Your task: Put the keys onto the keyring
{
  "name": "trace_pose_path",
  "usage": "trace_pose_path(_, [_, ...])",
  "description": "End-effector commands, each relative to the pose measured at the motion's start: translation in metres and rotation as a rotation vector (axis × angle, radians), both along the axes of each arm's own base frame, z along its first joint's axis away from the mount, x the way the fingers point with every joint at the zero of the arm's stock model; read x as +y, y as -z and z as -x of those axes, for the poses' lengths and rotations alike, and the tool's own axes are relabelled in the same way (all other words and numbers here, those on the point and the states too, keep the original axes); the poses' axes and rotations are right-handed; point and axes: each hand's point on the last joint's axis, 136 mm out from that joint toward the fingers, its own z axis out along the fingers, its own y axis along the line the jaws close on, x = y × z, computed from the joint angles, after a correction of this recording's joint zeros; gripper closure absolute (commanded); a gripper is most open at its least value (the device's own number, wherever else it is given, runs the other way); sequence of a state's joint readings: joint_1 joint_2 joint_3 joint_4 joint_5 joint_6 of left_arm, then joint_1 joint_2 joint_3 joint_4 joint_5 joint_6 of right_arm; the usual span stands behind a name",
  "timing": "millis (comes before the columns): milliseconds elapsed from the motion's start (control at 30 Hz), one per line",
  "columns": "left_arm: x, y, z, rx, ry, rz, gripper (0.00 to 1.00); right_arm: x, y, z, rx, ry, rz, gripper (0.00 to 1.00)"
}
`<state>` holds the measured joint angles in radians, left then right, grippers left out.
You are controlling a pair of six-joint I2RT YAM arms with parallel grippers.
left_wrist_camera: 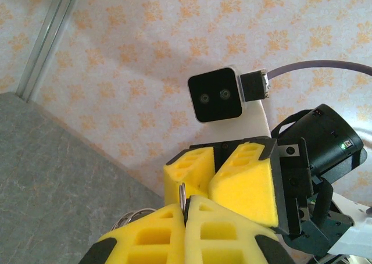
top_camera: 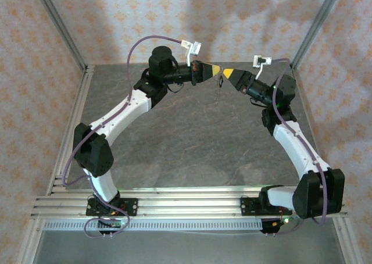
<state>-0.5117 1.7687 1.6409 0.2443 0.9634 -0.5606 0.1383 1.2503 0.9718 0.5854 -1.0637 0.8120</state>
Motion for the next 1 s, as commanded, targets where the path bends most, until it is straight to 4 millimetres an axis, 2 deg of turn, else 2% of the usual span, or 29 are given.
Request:
trace_pose_path(0, [0.004,-0.037,0.014,-0.089,0.006,0.060,1.00,0.007,-0.004,0.010,-0.054,-0.049,0.003,0.77])
trace_pose_path(167, [0.004,-0.036,0.014,-0.088,0.004,0.060,1.00,0.009,0.001,0.011,-0.047,-0.059,0.006,0.83])
trace_pose_path(433, [0.004,-0.037,0.014,-0.088,0.005,0.063,1.00,0.010,0.004,0.010,-0.039,-0.057,0.007,1.00])
trace_pose_path(600, [0.004,-0.036,0.014,-0.088,0.006,0.062,1.00,0.012,0.003,0.008,-0.037,-0.064,0.000,1.00])
trace_pose_path(967, [0.004,-0.039,0.015,-0.089,0.007,0.070,1.00,0.033,0.003,0.010,-0.035,-0.123,0.012,1.00])
